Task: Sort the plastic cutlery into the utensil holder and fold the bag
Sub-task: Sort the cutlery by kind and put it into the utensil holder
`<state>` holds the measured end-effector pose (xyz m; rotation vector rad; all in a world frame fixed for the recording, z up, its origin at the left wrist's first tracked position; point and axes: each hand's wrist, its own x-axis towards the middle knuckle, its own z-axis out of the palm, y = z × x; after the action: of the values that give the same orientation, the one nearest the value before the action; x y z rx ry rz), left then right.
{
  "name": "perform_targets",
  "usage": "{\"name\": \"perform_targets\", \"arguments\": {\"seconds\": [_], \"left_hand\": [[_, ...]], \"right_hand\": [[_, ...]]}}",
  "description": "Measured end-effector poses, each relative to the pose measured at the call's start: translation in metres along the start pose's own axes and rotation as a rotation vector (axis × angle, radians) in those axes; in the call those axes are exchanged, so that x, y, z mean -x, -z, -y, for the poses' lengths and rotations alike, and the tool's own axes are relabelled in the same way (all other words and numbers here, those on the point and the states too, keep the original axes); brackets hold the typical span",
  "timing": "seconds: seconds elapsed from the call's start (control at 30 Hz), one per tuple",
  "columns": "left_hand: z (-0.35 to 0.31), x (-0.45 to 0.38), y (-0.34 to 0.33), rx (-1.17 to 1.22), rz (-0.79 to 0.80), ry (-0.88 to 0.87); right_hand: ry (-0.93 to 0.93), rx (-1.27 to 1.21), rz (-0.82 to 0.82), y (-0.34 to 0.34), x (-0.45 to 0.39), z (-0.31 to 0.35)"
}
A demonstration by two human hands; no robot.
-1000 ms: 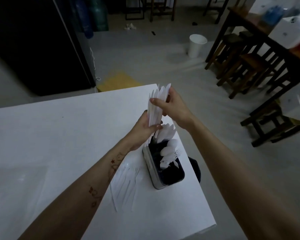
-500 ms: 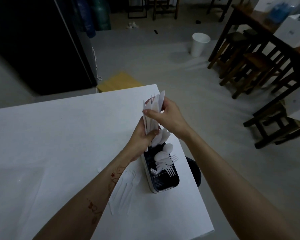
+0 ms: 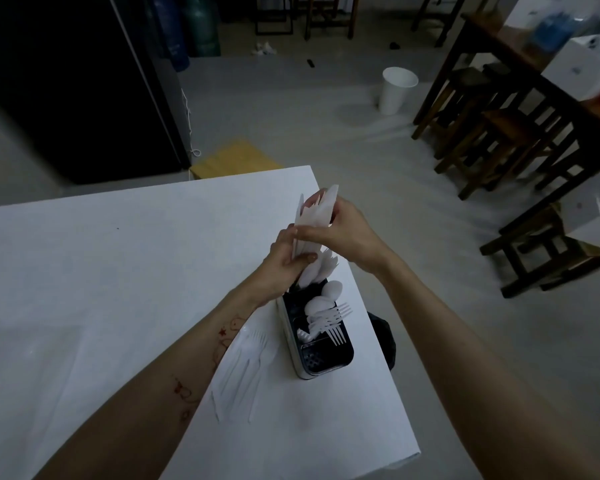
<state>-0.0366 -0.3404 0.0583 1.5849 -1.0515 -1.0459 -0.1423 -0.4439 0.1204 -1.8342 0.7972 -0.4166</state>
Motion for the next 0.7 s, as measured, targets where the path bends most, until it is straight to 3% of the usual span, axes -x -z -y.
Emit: {"name": "perform_targets", "arguments": {"seconds": [0.2, 0.4, 0.7], "left_hand": [[-0.006, 0.004, 0.001, 0.090, 0.085, -0.066], [0.002, 0.008, 0.003, 0.160, 0.055, -0.055], [0.009, 0.012, 0.008, 0.158, 0.021, -0.051]], "right_hand": [[-0.052, 0.035, -0.070, -0.002, -0.001, -0.006], [-0.050, 0.166, -0.005, 0.004, 0.001, -0.001], [-0.096, 0.110, -0.122, 0.000, 0.001, -0.001]]}}
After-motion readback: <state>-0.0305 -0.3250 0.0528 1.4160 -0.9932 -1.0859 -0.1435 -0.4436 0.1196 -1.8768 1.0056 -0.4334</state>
